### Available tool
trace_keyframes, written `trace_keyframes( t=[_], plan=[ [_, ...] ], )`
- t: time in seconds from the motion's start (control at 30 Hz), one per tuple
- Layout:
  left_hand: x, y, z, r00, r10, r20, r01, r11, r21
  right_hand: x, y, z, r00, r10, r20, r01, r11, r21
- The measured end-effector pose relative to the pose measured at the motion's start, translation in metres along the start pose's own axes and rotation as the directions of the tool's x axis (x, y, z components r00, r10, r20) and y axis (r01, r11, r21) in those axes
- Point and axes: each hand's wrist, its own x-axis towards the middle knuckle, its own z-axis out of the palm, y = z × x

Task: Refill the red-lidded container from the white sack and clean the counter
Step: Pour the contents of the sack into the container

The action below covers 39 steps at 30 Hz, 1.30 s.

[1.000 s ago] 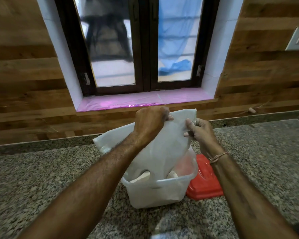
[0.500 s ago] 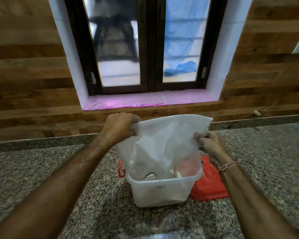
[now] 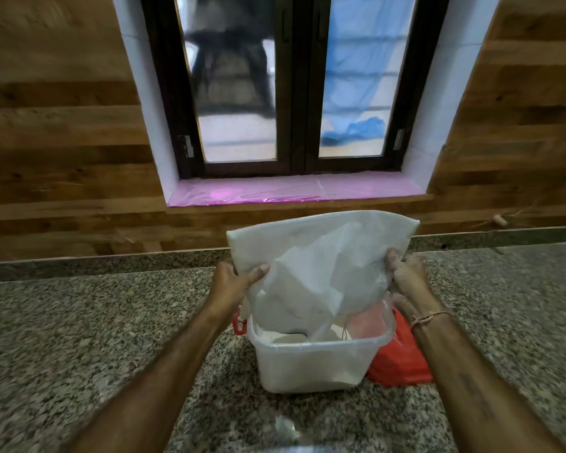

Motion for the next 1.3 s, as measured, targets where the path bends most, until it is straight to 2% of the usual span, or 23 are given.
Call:
trace_keyframes(
  t=[0.1, 0.2, 0.3, 0.37, 0.47, 0.53, 0.6, 0.63, 0.7, 0.73, 0.8, 0.9, 0.97, 1.0, 1.07, 1.17, 1.3],
  plan=[
    [0.008, -0.007, -0.001, 0.99, 0.023, -0.142, -0.026, 0.999, -0.022, 0.004, 0.0, -0.004, 0.999, -0.042, -0.028, 0.04, 0.998, -0.054],
    [0.009, 0.004, 0.009, 0.974, 0.106, -0.202, -0.122, 0.99, -0.072, 0.012, 0.002, -0.01, 0.997, -0.073, -0.037, 0.07, 0.994, -0.081],
    [0.009, 0.008, 0.021, 0.923, 0.158, -0.35, -0.186, 0.981, -0.047, 0.022, 0.003, -0.013, 0.998, -0.053, -0.037, 0.05, 0.996, -0.072],
    [0.011, 0.007, 0.025, 0.879, 0.252, -0.406, -0.242, 0.967, 0.075, 0.03, 0.004, -0.013, 0.999, -0.034, -0.034, 0.031, 0.997, -0.076],
    [0.013, 0.002, 0.029, 0.828, 0.457, -0.325, -0.309, 0.856, 0.415, 0.036, 0.004, -0.013, 1.0, -0.016, -0.025, 0.014, 0.997, -0.079],
    [0.012, 0.0, 0.032, 0.791, 0.518, -0.326, -0.329, 0.809, 0.488, 0.04, 0.001, -0.01, 1.0, -0.018, 0.004, 0.018, 0.997, -0.071],
    [0.01, 0.001, 0.034, 0.797, 0.486, -0.358, -0.316, 0.842, 0.438, 0.042, -0.005, -0.005, 0.999, -0.032, 0.037, 0.034, 0.998, -0.059],
    [0.009, 0.002, 0.035, 0.83, 0.437, -0.346, -0.292, 0.87, 0.399, 0.045, -0.009, -0.003, 0.998, -0.037, 0.056, 0.039, 0.998, -0.043],
    [0.002, 0.003, 0.035, 0.91, 0.352, -0.219, -0.246, 0.884, 0.399, 0.052, -0.011, 0.0, 0.993, -0.035, 0.113, 0.039, 0.999, -0.029],
    [0.0, 0.002, 0.034, 0.931, 0.328, -0.161, -0.239, 0.88, 0.411, 0.055, -0.012, 0.001, 0.988, -0.027, 0.15, 0.032, 0.999, -0.029],
    [-0.005, -0.001, 0.031, 0.945, 0.295, -0.142, -0.224, 0.899, 0.377, 0.06, -0.012, 0.002, 0.973, 0.002, 0.229, 0.004, 1.0, -0.028],
    [-0.014, -0.003, 0.028, 0.961, 0.196, -0.195, -0.184, 0.98, 0.078, 0.061, -0.012, -0.005, 0.888, 0.105, 0.447, -0.095, 0.994, -0.045],
    [-0.021, -0.004, 0.027, 0.955, 0.174, -0.242, -0.194, 0.979, -0.058, 0.058, -0.01, -0.012, 0.827, 0.171, 0.535, -0.023, 0.962, -0.272],
    [-0.024, -0.004, 0.027, 0.948, 0.18, -0.263, -0.209, 0.974, -0.084, 0.058, -0.006, -0.016, 0.834, 0.167, 0.526, 0.05, 0.926, -0.373],
    [-0.027, -0.006, 0.024, 0.938, 0.213, -0.273, -0.236, 0.97, -0.053, 0.06, -0.002, -0.021, 0.884, 0.098, 0.456, 0.114, 0.903, -0.414],
    [-0.031, -0.012, 0.023, 0.931, 0.246, -0.269, -0.226, 0.969, 0.103, 0.06, -0.005, -0.019, 0.909, 0.032, 0.416, 0.111, 0.943, -0.315],
    [-0.029, -0.019, 0.017, 0.909, 0.196, -0.368, -0.18, 0.981, 0.078, 0.061, -0.01, -0.014, 0.911, 0.033, 0.412, 0.056, 0.977, -0.203]
  ],
)
